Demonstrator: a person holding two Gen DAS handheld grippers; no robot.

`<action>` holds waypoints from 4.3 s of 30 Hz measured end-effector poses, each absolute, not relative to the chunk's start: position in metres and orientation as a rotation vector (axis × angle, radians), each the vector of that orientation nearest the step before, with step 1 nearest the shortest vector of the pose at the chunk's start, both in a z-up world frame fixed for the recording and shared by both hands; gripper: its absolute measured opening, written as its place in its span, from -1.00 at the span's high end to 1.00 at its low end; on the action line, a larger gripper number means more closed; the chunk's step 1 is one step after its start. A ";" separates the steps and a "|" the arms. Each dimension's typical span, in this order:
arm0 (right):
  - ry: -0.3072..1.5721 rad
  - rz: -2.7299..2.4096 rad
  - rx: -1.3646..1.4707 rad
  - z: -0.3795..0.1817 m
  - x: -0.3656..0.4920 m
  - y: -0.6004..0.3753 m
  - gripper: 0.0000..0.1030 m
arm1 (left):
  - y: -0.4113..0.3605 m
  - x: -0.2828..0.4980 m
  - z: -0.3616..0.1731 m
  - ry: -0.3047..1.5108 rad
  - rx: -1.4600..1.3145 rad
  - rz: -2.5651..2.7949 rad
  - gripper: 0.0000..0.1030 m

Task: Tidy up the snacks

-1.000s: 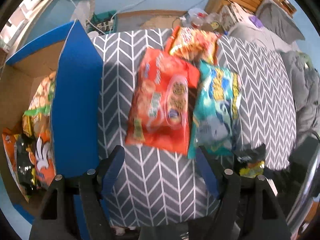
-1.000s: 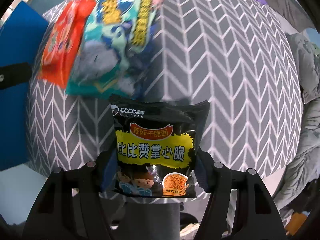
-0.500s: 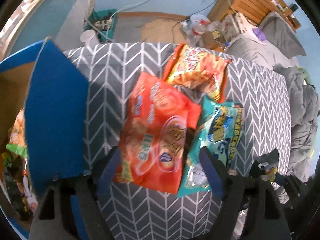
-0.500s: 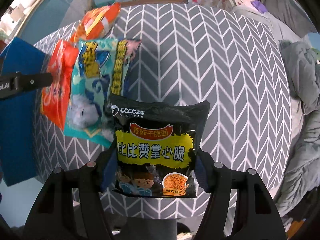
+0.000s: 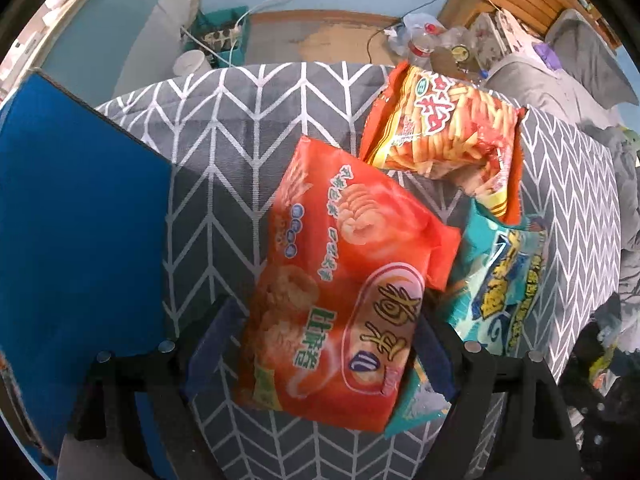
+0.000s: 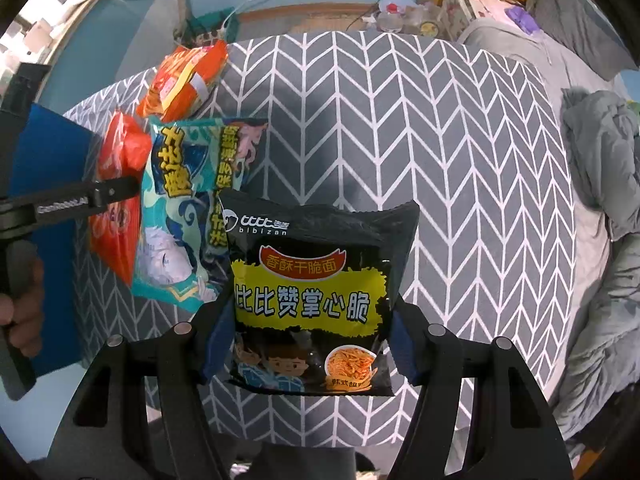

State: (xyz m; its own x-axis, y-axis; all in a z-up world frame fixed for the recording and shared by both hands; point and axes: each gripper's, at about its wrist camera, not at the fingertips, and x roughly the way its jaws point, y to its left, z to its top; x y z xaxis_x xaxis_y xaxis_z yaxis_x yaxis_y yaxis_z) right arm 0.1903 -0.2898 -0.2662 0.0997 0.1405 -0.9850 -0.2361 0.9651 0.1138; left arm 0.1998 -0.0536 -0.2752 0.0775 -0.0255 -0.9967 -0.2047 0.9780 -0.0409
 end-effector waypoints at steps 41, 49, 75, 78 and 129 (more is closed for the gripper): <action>1.365 0.413 -0.108 -0.196 0.161 -0.275 -0.28 | -0.053 0.120 -0.167 1.358 -0.155 0.077 -0.02; 1.336 0.479 -0.145 -0.174 0.152 -0.248 -0.28 | -0.032 0.099 -0.132 1.298 -0.193 0.086 -0.01; 1.249 0.757 -0.274 -0.135 0.126 -0.093 -0.28 | 0.119 0.020 -0.119 1.231 -0.399 0.406 -0.02; 1.245 0.784 -0.291 -0.135 0.125 -0.072 -0.28 | 0.134 0.016 -0.126 1.239 -0.412 0.436 -0.02; 1.202 0.845 -0.403 -0.124 0.171 -0.050 -0.45 | 0.108 0.050 -0.102 1.244 -0.464 0.466 -0.31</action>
